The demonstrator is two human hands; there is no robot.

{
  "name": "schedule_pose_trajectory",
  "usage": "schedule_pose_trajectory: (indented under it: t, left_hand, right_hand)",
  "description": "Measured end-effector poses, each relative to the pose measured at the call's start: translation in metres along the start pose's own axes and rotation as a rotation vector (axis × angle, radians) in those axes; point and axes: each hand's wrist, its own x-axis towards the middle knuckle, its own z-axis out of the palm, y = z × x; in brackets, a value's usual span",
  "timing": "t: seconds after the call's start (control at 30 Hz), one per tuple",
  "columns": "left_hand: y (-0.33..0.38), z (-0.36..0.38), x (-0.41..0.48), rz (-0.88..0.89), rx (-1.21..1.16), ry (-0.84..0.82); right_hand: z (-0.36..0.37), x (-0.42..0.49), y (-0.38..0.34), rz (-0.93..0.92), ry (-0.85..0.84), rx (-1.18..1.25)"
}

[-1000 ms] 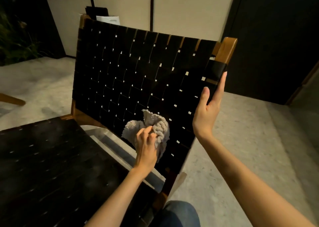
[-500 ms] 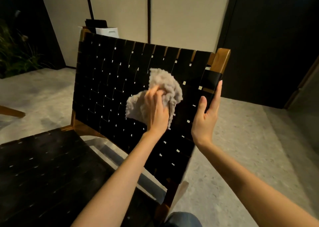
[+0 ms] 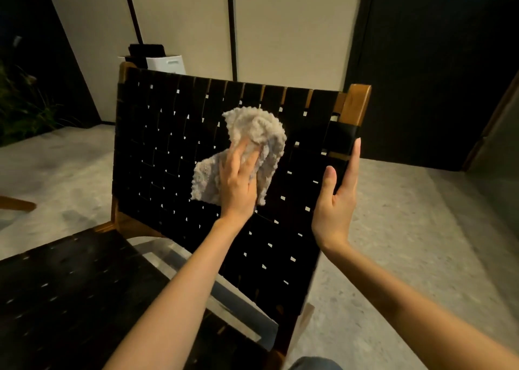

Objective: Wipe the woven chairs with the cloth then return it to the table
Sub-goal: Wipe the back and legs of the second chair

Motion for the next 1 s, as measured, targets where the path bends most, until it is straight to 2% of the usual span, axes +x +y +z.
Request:
schedule_pose_trajectory:
  t: [0.2, 0.33, 0.43, 0.57, 0.67, 0.83, 1.0]
  left_hand:
    - [-0.027, -0.012, -0.131, -0.263, -0.037, -0.191]
    - [-0.025, -0.02, -0.187, -0.473, -0.031, -0.201]
    - [-0.018, -0.02, -0.196, -0.608, -0.108, -0.134]
    - [-0.012, -0.018, -0.165, -0.7, -0.115, -0.138]
    - [-0.018, -0.012, -0.108, -0.634, -0.141, -0.099]
    - [-0.038, -0.005, 0.01, -0.538, 0.057, -0.081]
    - [-0.03, -0.007, 0.106, -0.326, 0.035, -0.028]
  right_hand:
    - [0.0, -0.002, -0.005, 0.003, 0.005, 0.007]
    - [-0.001, -0.001, -0.005, -0.025, 0.003, -0.001]
    - [-0.001, -0.001, -0.007, -0.042, 0.003, -0.008]
    - [-0.001, 0.0, -0.008, -0.029, 0.004, -0.017]
    - [-0.002, 0.001, -0.009, -0.003, -0.003, -0.019]
    - [0.0, 0.001, -0.006, 0.011, 0.0, -0.044]
    - [0.001, 0.001, -0.003, -0.016, 0.009, -0.039]
